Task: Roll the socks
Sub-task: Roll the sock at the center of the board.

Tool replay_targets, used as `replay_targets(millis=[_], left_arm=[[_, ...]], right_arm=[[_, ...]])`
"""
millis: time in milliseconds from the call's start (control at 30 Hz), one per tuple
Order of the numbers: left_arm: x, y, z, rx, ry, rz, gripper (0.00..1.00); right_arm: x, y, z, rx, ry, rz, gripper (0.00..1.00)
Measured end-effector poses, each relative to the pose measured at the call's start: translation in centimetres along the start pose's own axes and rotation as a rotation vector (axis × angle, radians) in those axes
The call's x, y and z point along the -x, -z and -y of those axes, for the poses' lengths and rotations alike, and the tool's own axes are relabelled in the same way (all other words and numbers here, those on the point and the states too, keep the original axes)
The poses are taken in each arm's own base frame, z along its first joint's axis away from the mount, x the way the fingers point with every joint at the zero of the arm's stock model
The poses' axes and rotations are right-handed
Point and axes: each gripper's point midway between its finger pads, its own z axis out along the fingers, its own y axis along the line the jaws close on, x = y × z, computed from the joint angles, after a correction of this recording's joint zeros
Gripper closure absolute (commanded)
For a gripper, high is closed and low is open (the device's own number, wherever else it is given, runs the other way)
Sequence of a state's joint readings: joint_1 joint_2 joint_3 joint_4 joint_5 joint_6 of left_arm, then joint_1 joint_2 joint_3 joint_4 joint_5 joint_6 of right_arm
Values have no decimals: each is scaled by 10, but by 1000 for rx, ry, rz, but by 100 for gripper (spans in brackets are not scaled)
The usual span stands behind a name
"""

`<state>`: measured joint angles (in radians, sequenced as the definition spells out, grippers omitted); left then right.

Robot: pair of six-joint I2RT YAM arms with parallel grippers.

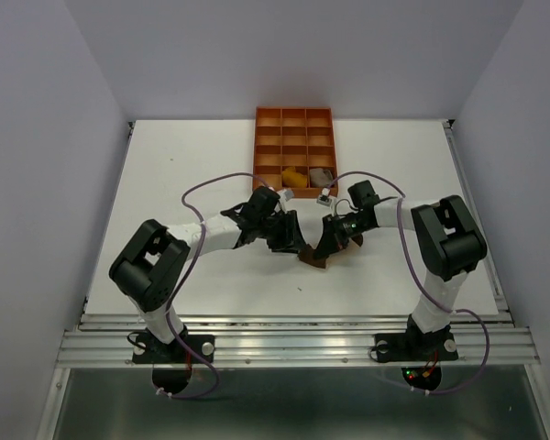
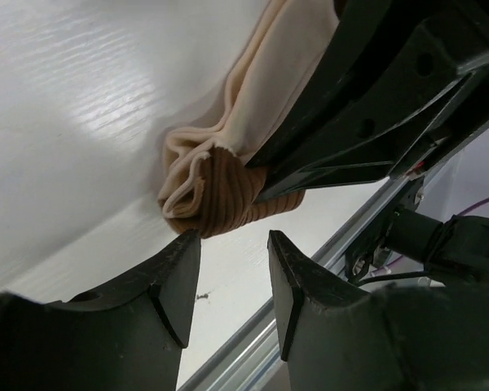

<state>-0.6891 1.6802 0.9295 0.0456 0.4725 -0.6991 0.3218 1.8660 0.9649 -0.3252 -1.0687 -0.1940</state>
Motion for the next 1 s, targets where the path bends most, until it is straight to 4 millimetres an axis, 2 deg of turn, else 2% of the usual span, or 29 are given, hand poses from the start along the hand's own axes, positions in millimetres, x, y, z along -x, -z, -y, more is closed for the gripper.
replay_targets(millis=[100, 233, 400, 633, 733, 767, 867, 900, 933, 1000], left_arm=[[1, -6, 4, -22, -33, 8, 53], [-2, -16, -6, -1, -39, -4, 53], [-3, -18, -12, 21, -54, 0, 53], [-14, -28, -6, 3, -111, -20, 56], [-16, -32, -6, -13, -119, -31, 79], [-16, -33, -5, -18, -120, -34, 100], [-17, -37, -4, -35, -124, -46, 100], [-17, -38, -4, -37, -124, -48, 100], [-17, -38, -4, -39, -123, -49, 100], [-16, -39, -3, -40, -124, -48, 100]], right_arm=[[0, 0, 0, -2, 2, 9, 96], [0, 2, -3, -10, 13, 23, 96], [1, 2, -4, -12, 19, 29, 96], [0, 2, -4, -12, 16, 28, 96], [-1, 2, -3, -13, 13, 27, 95], [-1, 2, -3, -13, 13, 27, 94], [-1, 2, -3, -15, 14, 27, 84], [-1, 2, -3, -15, 14, 27, 76], [-1, 2, -3, -16, 15, 27, 64], [-2, 3, -3, -23, 12, 27, 59]])
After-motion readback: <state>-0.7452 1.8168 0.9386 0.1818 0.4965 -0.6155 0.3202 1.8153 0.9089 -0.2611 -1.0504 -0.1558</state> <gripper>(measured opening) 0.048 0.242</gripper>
